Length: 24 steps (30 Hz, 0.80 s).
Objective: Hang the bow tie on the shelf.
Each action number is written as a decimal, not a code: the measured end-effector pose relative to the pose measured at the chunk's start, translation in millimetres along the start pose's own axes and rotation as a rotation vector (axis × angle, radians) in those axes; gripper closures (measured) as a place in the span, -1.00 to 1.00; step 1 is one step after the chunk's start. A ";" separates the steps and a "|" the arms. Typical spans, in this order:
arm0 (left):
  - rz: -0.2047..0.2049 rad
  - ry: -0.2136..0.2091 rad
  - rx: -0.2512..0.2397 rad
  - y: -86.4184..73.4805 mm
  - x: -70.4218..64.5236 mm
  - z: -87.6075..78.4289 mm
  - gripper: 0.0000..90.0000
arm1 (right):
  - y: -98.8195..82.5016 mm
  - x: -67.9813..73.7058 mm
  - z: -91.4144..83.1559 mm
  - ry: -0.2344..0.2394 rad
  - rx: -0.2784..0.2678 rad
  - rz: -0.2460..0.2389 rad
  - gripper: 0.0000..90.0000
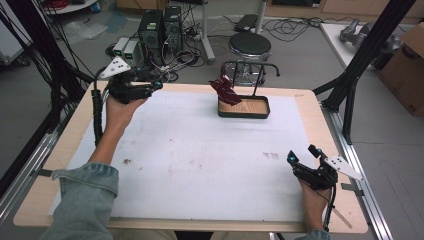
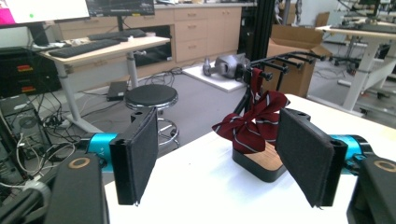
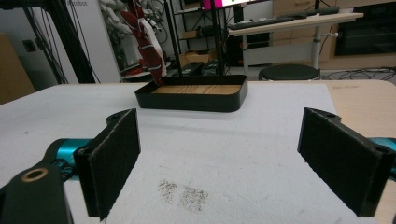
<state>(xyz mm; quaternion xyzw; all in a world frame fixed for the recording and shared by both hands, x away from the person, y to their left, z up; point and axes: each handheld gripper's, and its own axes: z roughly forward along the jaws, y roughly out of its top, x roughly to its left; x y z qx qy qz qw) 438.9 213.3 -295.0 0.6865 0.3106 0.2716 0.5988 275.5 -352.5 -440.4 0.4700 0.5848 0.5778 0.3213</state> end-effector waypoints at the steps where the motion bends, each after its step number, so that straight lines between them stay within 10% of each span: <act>1: -0.001 0.004 -0.007 -1.0 -0.3 -6.4 -0.36 | 0.0 0.1 -0.2 0.000 0.001 -0.003 -0.73; 24: 0.036 0.088 -0.038 -47.6 -34.6 -100.0 -0.57 | 0.0 0.0 -0.5 -0.005 0.000 -0.003 -0.73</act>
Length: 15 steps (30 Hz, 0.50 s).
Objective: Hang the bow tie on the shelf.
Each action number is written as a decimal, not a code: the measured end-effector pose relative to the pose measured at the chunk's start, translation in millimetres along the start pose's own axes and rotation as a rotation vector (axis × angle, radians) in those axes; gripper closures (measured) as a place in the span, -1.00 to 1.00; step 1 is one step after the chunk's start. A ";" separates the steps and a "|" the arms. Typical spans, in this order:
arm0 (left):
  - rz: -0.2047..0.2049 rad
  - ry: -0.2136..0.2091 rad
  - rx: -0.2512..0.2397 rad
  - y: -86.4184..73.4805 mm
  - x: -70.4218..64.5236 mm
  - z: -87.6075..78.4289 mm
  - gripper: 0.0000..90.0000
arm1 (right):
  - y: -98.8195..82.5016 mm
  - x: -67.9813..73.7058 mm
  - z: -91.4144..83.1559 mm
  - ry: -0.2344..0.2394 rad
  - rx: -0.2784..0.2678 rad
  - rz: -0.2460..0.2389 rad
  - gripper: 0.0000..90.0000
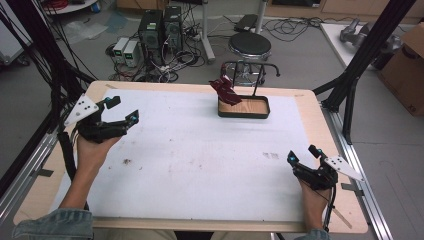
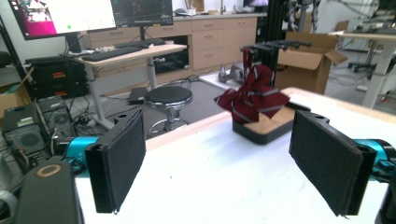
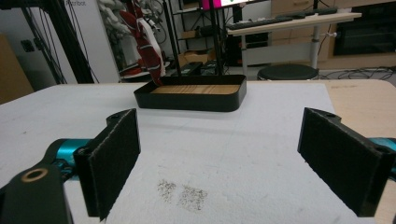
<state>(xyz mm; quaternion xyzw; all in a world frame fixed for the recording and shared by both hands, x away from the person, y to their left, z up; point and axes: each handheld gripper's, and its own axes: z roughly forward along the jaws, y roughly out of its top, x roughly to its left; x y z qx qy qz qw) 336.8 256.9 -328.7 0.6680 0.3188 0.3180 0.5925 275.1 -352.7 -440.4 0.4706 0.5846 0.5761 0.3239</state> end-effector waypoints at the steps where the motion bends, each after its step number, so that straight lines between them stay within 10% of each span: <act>1: 0.008 0.006 0.007 -2.8 -1.1 -2.9 -0.57 | 0.0 0.0 0.0 0.001 0.000 0.000 -0.73; 15: 0.002 0.083 0.046 -44.8 -8.7 -43.3 -0.59 | -0.1 0.9 -0.5 -0.004 0.008 0.003 -0.73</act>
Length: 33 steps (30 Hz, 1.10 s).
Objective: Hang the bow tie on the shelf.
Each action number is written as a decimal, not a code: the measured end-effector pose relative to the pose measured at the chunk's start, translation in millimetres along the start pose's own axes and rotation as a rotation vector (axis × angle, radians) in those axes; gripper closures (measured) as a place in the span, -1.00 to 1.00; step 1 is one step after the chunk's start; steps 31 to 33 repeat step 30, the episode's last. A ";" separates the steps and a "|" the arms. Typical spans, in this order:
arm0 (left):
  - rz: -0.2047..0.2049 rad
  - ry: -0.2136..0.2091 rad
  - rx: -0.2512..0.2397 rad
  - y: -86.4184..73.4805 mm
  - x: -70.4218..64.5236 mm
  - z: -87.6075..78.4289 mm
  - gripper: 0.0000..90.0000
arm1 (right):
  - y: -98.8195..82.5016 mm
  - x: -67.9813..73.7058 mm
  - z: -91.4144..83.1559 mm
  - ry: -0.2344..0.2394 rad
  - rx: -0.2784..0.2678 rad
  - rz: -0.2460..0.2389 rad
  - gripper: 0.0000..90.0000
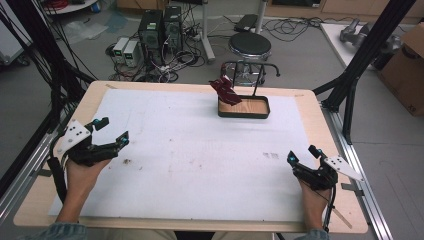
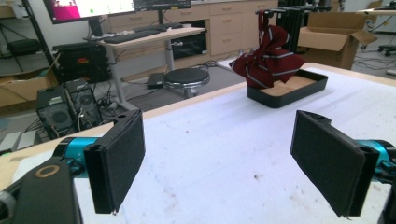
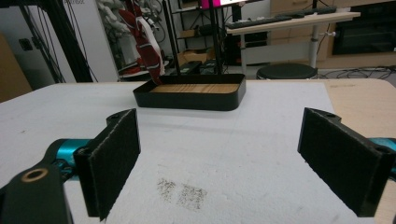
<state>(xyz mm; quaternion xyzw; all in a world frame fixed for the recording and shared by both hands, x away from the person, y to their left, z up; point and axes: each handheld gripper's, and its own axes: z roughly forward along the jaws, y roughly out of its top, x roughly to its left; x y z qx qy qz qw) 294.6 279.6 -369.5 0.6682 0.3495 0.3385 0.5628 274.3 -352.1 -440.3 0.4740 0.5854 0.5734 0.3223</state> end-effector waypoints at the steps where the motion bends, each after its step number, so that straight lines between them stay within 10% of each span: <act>1: -0.008 0.011 0.001 -5.0 -0.4 -2.9 -0.60 | 0.0 0.1 0.0 0.000 0.000 0.000 -0.73; 33: -0.036 0.038 0.045 -31.2 1.4 -4.1 -0.62 | -0.2 0.5 0.0 0.000 0.005 -0.006 -0.73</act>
